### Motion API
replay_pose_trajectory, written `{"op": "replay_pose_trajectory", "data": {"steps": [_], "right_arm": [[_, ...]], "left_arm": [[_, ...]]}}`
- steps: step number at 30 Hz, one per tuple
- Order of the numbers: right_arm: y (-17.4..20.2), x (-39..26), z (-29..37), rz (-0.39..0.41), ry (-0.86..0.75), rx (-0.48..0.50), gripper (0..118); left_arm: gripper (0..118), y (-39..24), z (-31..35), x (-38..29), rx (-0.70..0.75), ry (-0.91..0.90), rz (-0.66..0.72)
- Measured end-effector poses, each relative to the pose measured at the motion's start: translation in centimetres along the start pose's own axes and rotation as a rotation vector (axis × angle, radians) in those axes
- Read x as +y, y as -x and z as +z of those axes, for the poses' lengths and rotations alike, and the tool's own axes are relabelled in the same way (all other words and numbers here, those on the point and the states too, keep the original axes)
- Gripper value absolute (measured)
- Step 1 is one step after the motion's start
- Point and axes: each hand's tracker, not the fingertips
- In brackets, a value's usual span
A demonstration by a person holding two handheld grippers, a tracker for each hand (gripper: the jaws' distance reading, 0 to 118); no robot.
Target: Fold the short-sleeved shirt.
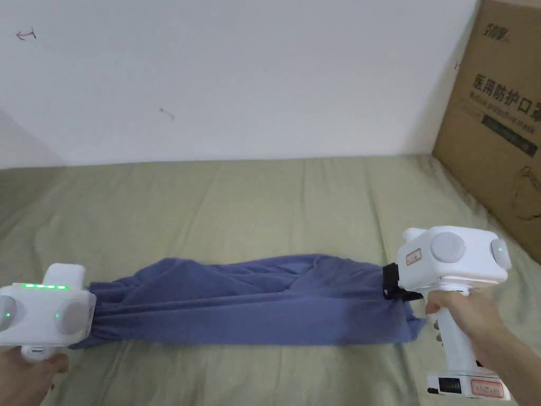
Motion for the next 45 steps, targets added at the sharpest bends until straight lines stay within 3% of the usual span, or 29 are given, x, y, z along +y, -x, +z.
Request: {"op": "replay_pose_trajectory", "data": {"steps": [11,16,21,30,31,32,33,34,35,36,42,43,44,45], "right_arm": [[-2.3,-19.4,8.3,-0.026,-0.013,0.035,5],[-2.7,-27.3,11.7,-0.027,0.019,0.031,5],[-3.7,-31.8,13.9,-0.088,0.041,0.049,5],[-3.9,-33.9,13.8,-0.085,0.037,0.036,5],[-3.9,-33.8,13.8,-0.084,0.03,0.035,5],[-3.9,-33.8,13.8,-0.084,0.031,0.037,7],[-3.5,-33.9,14.1,-0.08,0.038,0.031,18],[-3.4,-33.9,14.2,-0.07,0.037,0.005,41],[-3.4,-34.0,14.4,-0.061,0.03,-0.013,55],[-3.4,-34.0,14.8,-0.06,0.023,-0.014,62],[-3.3,-34.4,17.5,-0.077,-0.051,0.028,61],[-3.0,-34.6,17.9,-0.055,-0.062,0.027,57],[-2.8,-34.8,18.2,-0.027,-0.077,0.031,43],[-2.5,-35.1,18.8,0.001,-0.089,0.043,17]], "left_arm": [[2,2.3,10.1,-13.4,-0.035,-0.03,-0.079],[2,3.7,14.1,-20.2,-0.06,0.006,-0.034],[2,3.7,16.7,-24.8,-0.039,0.012,-0.128],[7,3.9,17.2,-26.5,-0.041,0.013,-0.116],[20,2.7,19.1,-26.3,-0.037,0.019,-0.115],[41,2.8,19.4,-26.3,-0.039,0.039,-0.099],[65,2.9,19.8,-26.4,-0.048,0.045,-0.071],[90,3.2,20.4,-26.6,-0.077,0.026,-0.025],[103,4.3,19.7,-26.8,-0.103,0.028,0.006],[107,4.6,20.2,-27.0,-0.11,0.024,0.035],[104,6.0,22.7,-27.9,-0.182,-0.004,0.146],[95,6.2,22.8,-28.2,-0.203,-0.012,0.161],[79,6.2,23.2,-28.5,-0.22,-0.02,0.165],[54,6.0,23.6,-28.9,-0.224,-0.028,0.164]]}}
